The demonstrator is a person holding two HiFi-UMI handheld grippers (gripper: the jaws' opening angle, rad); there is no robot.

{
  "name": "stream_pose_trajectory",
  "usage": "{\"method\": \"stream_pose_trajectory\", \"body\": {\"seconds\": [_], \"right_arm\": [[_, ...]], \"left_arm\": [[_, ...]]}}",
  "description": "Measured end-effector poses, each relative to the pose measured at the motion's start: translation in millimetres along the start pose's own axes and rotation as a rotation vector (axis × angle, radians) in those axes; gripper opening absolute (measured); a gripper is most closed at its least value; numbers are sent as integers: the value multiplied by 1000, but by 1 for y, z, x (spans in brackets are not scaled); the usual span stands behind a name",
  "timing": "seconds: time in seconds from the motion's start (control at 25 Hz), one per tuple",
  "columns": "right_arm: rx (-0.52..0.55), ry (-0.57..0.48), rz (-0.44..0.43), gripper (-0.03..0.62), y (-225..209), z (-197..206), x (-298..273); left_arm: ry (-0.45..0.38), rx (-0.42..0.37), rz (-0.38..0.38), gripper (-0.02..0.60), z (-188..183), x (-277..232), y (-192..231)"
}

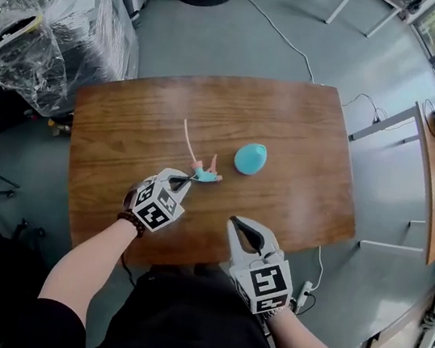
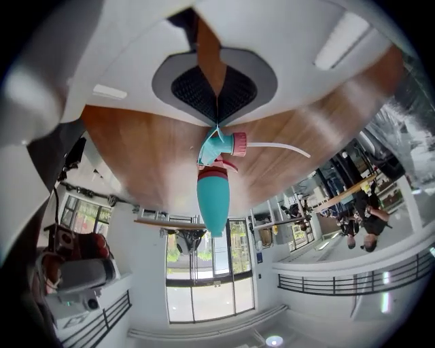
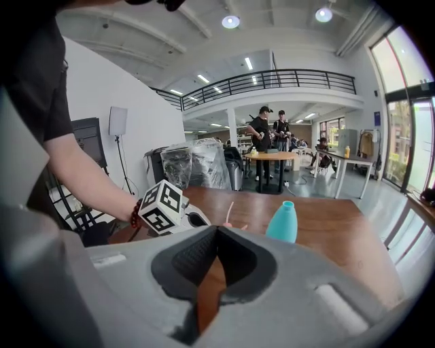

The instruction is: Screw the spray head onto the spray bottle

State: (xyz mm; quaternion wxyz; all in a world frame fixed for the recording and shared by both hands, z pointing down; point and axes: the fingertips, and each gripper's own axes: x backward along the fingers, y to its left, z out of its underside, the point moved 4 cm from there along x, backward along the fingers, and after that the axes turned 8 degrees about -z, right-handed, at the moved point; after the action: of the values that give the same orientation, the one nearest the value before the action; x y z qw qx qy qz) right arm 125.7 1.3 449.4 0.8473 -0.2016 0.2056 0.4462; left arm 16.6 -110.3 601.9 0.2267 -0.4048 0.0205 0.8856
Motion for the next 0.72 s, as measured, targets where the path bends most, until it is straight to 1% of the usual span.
{"method": "stream_pose_trajectory", "body": {"seconds": [0.16, 0.32, 0.4, 0.52, 0.72], "right_arm": [[58, -1, 9, -6, -5, -6, 4], [94, -9, 24, -3, -12, -13, 9], [130, -5, 26, 6, -12, -17, 9], [223, 14, 17, 30, -6, -20, 9], [434, 71, 12, 89, 5, -24, 8]], "left_arm": [[-37, 105, 58, 21, -13, 17, -9], [-58, 214, 137, 21, -27, 39, -21], [-65, 268, 176, 21, -33, 49, -23], [-76, 338, 229, 21, -42, 64, -26], [-76, 412, 310, 21, -55, 84, -31]]}}
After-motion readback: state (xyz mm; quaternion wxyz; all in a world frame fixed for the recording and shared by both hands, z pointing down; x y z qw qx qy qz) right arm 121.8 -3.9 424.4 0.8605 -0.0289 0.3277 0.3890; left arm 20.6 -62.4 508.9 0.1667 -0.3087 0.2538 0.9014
